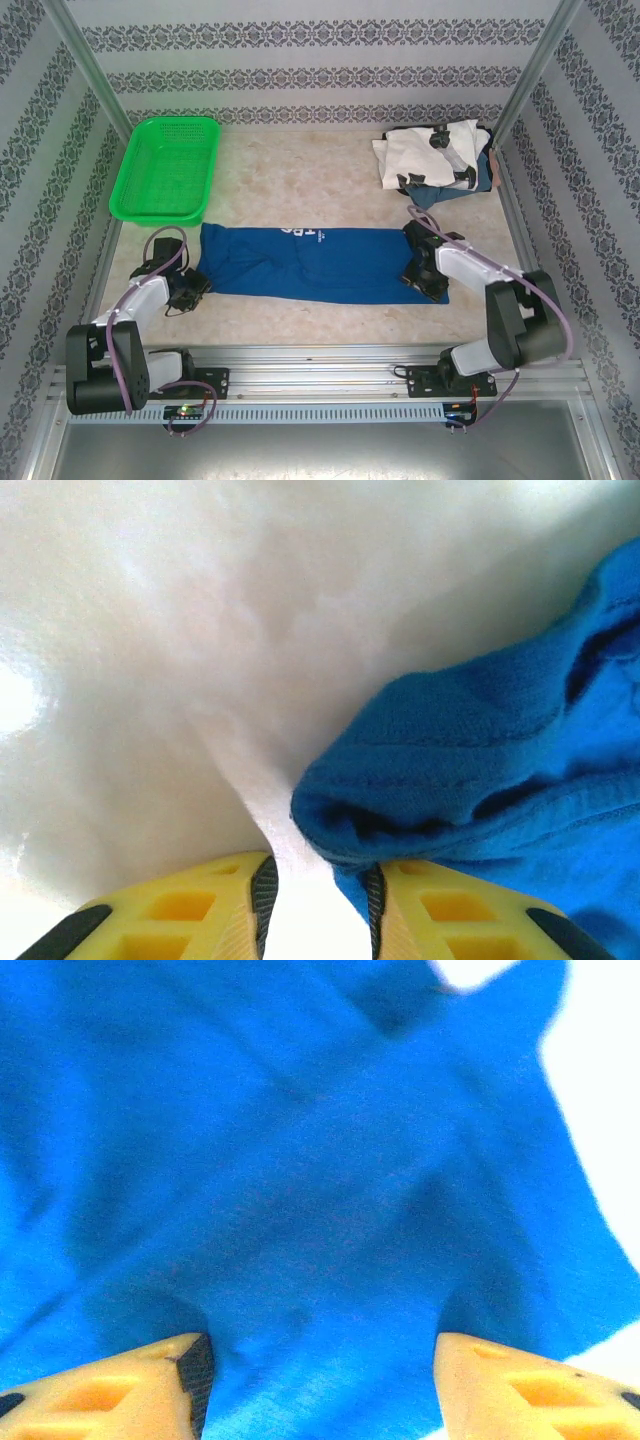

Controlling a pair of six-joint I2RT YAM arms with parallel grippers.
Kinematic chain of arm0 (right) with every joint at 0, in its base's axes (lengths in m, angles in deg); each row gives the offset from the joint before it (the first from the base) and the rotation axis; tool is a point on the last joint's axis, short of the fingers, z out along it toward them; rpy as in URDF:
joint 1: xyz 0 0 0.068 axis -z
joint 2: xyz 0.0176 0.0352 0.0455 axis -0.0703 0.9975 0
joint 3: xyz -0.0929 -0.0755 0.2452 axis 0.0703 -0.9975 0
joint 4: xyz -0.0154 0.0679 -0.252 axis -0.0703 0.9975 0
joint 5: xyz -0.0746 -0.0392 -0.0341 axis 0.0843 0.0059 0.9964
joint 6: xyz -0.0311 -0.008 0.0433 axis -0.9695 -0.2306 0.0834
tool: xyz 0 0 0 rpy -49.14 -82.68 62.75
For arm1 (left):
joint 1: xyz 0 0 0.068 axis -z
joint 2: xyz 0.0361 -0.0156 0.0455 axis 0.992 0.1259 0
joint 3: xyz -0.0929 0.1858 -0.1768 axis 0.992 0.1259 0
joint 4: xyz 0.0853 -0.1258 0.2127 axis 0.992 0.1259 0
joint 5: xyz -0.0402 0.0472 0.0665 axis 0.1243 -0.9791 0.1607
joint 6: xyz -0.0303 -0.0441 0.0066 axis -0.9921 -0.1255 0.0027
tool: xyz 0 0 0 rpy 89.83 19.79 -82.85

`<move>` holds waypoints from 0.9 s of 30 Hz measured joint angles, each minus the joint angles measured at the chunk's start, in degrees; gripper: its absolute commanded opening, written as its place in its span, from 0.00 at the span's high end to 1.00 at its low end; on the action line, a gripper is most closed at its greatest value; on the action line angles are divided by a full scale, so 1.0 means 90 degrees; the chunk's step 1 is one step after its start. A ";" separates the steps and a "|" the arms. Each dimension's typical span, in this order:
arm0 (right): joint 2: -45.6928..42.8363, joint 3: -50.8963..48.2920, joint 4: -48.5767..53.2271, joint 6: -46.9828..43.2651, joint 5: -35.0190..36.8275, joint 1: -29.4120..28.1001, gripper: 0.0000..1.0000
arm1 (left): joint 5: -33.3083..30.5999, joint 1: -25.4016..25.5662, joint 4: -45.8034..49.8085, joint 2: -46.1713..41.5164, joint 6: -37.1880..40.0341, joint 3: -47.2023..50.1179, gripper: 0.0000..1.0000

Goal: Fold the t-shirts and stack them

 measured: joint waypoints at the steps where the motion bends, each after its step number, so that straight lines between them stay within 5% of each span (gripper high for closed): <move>1: -0.0216 -0.0087 0.0085 0.0051 0.0007 0.0010 0.32 | -0.0024 -0.0005 0.0053 0.0022 0.0022 -0.0039 0.69; 5: -0.1005 -0.0189 0.0228 0.0107 -0.0017 0.0010 0.27 | -0.0335 -0.0051 0.0517 -0.0211 0.0095 -0.0136 0.67; 10: -0.1821 0.0214 0.0321 -0.0362 -0.0189 0.0012 0.24 | -0.0602 0.0670 0.1263 -0.1088 0.0104 -0.1205 0.47; 19: -0.1749 0.1615 0.0563 -0.1642 -0.0228 0.0136 0.14 | -0.0648 0.1953 0.1251 -0.0641 0.0100 -0.2914 0.27; 24: -0.1853 0.1571 0.0539 -0.2161 -0.0481 0.0136 0.02 | -0.0682 0.2108 0.1212 -0.0610 0.0393 -0.3228 0.08; 27: -0.2166 0.1392 0.0367 -0.2392 -0.0614 0.0143 0.02 | -0.0697 0.2113 0.1124 -0.0617 0.0661 -0.3390 0.08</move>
